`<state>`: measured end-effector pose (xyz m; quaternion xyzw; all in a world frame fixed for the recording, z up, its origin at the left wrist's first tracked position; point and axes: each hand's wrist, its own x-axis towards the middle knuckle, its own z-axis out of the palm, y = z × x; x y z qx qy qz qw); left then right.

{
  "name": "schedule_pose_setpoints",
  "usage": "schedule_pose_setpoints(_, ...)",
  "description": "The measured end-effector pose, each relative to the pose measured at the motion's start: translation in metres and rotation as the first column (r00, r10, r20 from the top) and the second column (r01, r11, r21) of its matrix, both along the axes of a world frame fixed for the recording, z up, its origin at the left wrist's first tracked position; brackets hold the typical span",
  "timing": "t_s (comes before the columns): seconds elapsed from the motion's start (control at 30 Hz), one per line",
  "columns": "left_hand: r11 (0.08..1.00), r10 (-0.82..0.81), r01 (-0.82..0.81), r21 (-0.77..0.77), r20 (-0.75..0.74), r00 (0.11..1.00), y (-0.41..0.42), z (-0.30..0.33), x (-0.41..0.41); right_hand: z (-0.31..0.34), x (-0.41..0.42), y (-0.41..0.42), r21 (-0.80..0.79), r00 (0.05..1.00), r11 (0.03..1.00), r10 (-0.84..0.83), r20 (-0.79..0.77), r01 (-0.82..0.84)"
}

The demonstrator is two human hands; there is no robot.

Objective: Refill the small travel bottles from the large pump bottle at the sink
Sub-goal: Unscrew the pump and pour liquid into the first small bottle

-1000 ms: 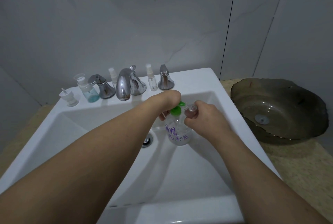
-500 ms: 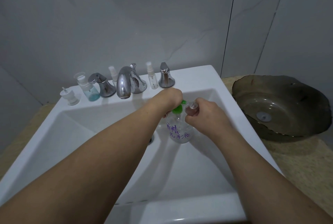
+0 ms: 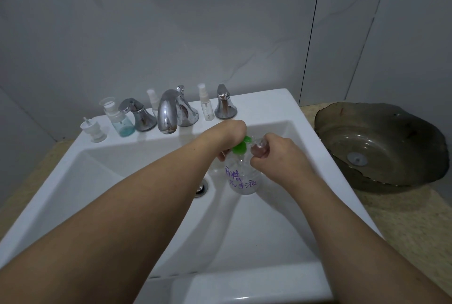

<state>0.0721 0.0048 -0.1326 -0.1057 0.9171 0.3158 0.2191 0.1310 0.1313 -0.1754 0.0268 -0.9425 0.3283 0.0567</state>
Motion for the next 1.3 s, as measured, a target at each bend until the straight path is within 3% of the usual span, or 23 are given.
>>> schedule_pose_setpoints(0.37, 0.993, 0.047, -0.053, 0.105, 0.054, 0.997, 0.000, 0.004, 0.003, -0.001, -0.001, -0.001, -0.029, 1.000, 0.999, -0.014, 0.011, 0.014)
schedule_pose_setpoints(0.93, 0.987, 0.079, -0.083, 0.135, 0.039, 0.996, -0.002, 0.003, 0.003, -0.002, 0.000, 0.000, -0.080, 0.999, 0.996, -0.033, -0.001, 0.033)
schedule_pose_setpoints(1.1, 0.999, 0.031, -0.033, 0.020, 0.069, 0.997, -0.005, 0.012, 0.006, -0.001, 0.003, 0.000, -0.132, 0.999, 0.990, -0.049, -0.011, 0.047)
schedule_pose_setpoints(1.3, 0.998, 0.045, -0.048, 0.044, 0.070, 0.997, -0.008, 0.012, 0.008, 0.001, 0.004, 0.000, -0.302, 0.993, 0.949, -0.111, -0.042, 0.093)
